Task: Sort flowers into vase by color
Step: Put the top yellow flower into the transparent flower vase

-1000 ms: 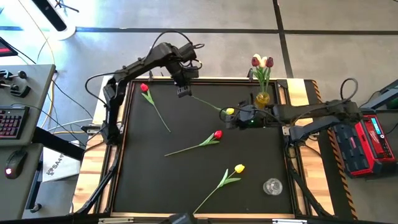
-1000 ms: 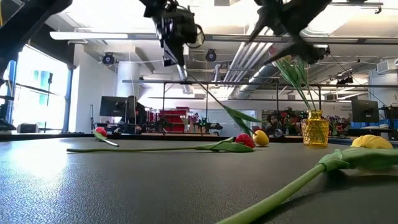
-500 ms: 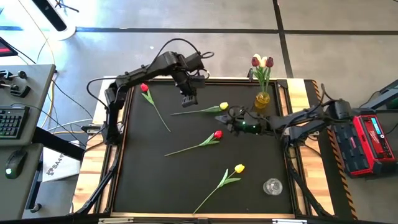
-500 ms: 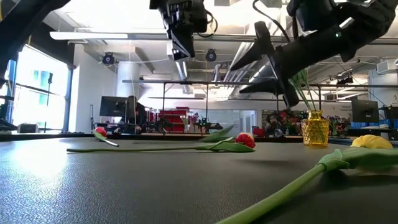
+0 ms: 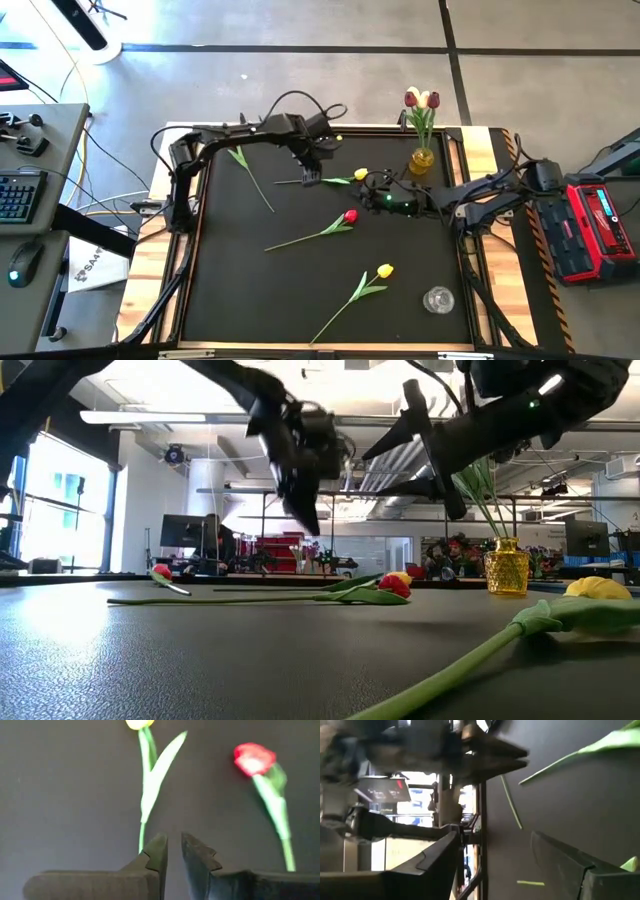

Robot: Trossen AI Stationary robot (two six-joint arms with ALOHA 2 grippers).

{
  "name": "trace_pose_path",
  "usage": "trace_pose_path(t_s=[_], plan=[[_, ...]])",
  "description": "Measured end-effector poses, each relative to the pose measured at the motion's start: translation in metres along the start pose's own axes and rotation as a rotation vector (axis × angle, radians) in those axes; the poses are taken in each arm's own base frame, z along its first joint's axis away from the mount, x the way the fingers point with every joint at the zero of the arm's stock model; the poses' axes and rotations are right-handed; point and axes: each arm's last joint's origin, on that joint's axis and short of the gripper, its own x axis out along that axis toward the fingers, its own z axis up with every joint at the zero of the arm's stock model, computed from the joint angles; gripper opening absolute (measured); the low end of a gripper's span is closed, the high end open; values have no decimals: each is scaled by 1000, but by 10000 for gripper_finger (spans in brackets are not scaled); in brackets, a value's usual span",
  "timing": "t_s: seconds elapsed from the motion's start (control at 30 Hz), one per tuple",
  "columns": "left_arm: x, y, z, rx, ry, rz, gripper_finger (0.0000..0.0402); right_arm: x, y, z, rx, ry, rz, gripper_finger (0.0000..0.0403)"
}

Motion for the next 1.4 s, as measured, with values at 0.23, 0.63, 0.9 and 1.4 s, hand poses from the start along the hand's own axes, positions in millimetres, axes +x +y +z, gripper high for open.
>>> trace_pose_path(t_s=[0.23,0.63,0.9,1.4], plan=[[30,9,-30,-27,58,57,47,-2,1,-7,-10,29,3,238],[55,8,-55,19,121,76,47,-3,1,-9,-14,73,4,238],[64,10,-63,7,103,148,43,-3,1,-9,-14,74,4,238],[50,3,-69,-168,86,86,1,-3,1,-9,-31,86,5,238]])
